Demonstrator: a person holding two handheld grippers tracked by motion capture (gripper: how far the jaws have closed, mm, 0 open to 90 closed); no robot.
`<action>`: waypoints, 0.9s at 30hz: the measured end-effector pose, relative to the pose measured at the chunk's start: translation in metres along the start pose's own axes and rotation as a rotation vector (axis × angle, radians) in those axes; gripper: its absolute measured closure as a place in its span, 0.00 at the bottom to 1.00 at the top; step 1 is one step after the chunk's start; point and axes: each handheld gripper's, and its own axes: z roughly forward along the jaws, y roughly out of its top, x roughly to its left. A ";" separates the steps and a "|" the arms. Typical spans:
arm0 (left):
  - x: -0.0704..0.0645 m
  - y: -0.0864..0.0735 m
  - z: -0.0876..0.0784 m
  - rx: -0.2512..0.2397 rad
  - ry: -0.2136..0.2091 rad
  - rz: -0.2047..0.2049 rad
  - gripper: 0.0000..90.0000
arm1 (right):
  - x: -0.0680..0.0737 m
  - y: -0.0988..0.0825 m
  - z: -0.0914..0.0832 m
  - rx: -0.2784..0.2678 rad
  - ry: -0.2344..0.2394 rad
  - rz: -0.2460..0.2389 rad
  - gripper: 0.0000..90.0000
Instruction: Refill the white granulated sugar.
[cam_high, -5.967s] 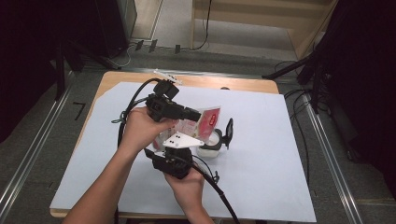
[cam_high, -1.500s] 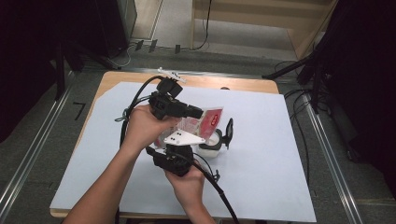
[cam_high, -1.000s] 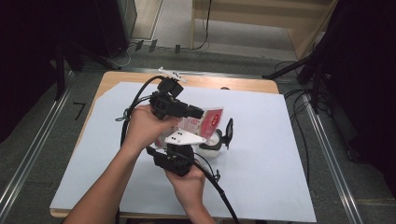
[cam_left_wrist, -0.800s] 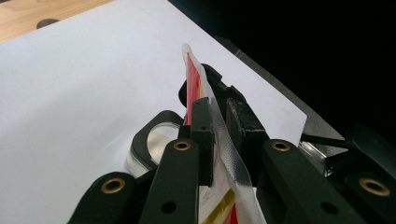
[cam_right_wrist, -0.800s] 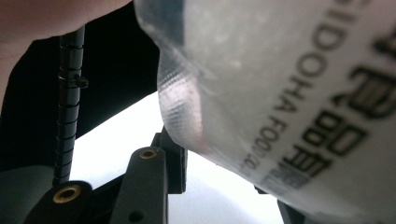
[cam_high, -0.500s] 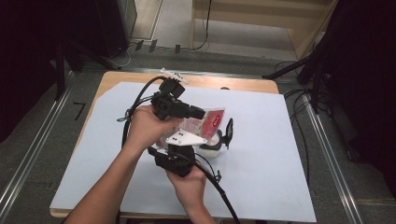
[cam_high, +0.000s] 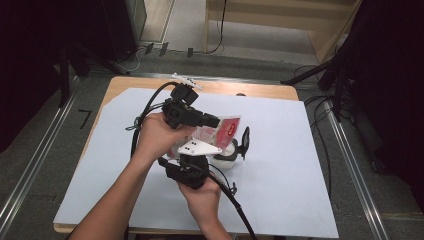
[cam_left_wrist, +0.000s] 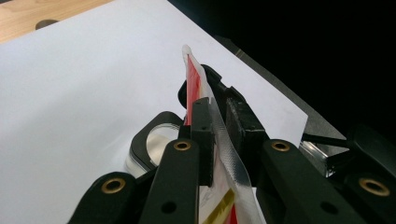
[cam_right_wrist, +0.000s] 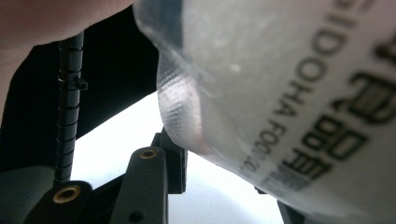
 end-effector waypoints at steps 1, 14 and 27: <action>0.000 0.000 0.000 0.005 0.000 -0.003 0.91 | 0.000 0.000 0.000 0.002 0.001 0.001 0.71; -0.003 0.002 -0.003 -0.019 0.002 0.009 0.91 | 0.002 0.004 -0.002 -0.004 -0.006 0.003 0.71; -0.004 0.002 -0.004 -0.008 0.017 0.020 0.92 | 0.003 0.005 0.000 0.001 0.005 -0.014 0.69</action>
